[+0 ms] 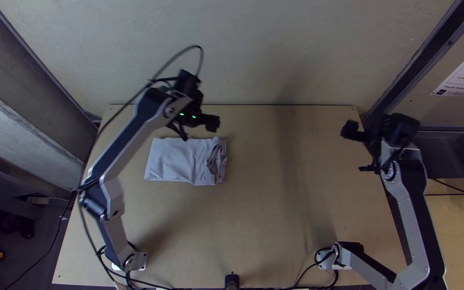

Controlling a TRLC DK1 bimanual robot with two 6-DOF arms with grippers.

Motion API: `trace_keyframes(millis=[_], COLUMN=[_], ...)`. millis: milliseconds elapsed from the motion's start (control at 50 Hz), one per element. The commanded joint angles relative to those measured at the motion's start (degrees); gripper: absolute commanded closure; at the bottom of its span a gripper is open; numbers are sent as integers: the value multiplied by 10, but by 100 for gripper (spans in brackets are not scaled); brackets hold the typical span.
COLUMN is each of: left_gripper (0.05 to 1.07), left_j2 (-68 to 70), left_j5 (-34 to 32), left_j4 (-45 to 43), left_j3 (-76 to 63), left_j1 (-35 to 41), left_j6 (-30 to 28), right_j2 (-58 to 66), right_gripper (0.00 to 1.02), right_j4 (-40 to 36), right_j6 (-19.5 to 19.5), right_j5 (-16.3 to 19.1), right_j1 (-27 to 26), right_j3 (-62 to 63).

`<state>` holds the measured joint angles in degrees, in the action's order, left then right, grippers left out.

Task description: Fold the t-shirt

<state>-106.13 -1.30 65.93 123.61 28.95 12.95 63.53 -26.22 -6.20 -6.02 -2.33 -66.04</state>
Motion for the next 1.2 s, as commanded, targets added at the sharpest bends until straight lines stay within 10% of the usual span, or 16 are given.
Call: trace_keyframes(millis=[0,780,1180], left_gripper=[9,9,10], left_j2=[93,641,879], left_j5=[11,137,137], left_j4=[-53,-564,-645], left_j3=[-65,-655,-871], left_j1=[-37,-207,-239], left_j6=[-38,-152,-217], right_j2=[-38,-375,-561], right_gripper=[3,3,3], right_j4=[34,294,341], right_j6=[45,141,158], right_j5=[0,4,7], right_j1=[-4,18,90], right_j3=[-30,169,329])
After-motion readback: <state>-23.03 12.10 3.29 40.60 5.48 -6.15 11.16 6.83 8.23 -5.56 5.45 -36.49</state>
